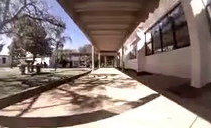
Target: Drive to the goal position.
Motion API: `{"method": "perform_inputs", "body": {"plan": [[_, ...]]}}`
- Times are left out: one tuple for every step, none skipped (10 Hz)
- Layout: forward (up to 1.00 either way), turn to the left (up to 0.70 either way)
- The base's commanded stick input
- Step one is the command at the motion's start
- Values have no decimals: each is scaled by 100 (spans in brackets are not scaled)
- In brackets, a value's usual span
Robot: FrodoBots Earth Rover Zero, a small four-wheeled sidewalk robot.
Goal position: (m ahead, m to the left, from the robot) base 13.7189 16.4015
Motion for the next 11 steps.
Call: {"method": "perform_inputs", "body": {"plan": [[70, 0], [70, 0], [70, 0], [70, 0], [70, 0], [70, 0], [70, 0], [70, 0], [70, 0], [70, 0], [70, 0]]}}
